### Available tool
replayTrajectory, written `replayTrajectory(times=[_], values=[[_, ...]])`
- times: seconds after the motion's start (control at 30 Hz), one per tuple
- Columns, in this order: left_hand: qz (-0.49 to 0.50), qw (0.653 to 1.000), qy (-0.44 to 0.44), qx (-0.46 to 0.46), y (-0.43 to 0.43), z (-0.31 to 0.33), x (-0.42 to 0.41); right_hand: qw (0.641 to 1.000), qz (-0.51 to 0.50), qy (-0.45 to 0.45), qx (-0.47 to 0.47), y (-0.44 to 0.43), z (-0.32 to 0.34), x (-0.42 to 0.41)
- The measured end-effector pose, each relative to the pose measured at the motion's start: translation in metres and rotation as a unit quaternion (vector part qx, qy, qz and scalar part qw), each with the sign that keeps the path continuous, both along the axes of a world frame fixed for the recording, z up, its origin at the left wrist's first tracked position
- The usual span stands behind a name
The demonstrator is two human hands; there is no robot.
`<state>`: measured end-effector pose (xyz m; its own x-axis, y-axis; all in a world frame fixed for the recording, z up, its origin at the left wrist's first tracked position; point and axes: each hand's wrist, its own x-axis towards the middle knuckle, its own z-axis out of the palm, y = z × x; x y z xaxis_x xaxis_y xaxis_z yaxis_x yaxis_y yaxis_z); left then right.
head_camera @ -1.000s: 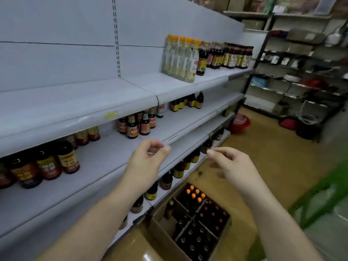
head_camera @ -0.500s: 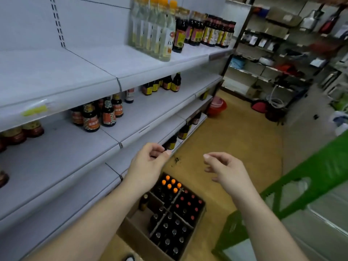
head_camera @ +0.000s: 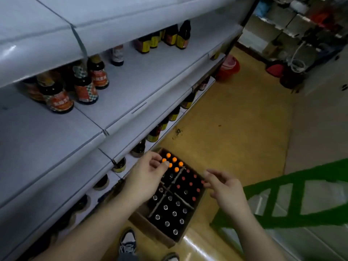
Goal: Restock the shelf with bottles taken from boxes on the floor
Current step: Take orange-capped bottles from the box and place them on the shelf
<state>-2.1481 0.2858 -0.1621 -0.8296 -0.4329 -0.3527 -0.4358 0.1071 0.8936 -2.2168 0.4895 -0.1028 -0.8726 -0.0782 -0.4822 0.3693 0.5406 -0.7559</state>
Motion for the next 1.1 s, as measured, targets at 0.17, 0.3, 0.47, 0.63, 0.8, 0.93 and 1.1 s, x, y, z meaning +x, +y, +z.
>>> replayTrajectory(times=[0.17,0.3,0.47,0.63,0.8,0.93,1.1], values=[[-0.002,0.998,-0.059,-0.005,0.001,-0.070,-0.022,0.999,-0.035,-0.040,0.013,0.011,-0.073,-0.022],[0.023,0.996,-0.088,-0.001,0.010,-0.140,-0.038,0.995,-0.047,-0.083,0.034,0.018,-0.147,-0.040],[0.048,0.987,-0.150,0.017,0.028,-0.234,-0.052,0.989,-0.050,-0.136,0.043,0.025,-0.245,-0.066],[0.104,0.977,-0.185,0.026,0.046,-0.315,-0.068,0.984,0.021,-0.170,0.046,0.029,-0.329,-0.097],[0.131,0.972,-0.197,-0.005,0.049,-0.391,-0.080,0.980,0.105,-0.159,0.060,0.022,-0.408,-0.118],[0.122,0.968,-0.217,-0.025,0.039,-0.458,-0.085,0.974,0.149,-0.146,0.088,0.010,-0.474,-0.127],[0.104,0.966,-0.236,-0.036,0.015,-0.524,-0.093,0.964,0.195,-0.143,0.110,0.000,-0.545,-0.129]])
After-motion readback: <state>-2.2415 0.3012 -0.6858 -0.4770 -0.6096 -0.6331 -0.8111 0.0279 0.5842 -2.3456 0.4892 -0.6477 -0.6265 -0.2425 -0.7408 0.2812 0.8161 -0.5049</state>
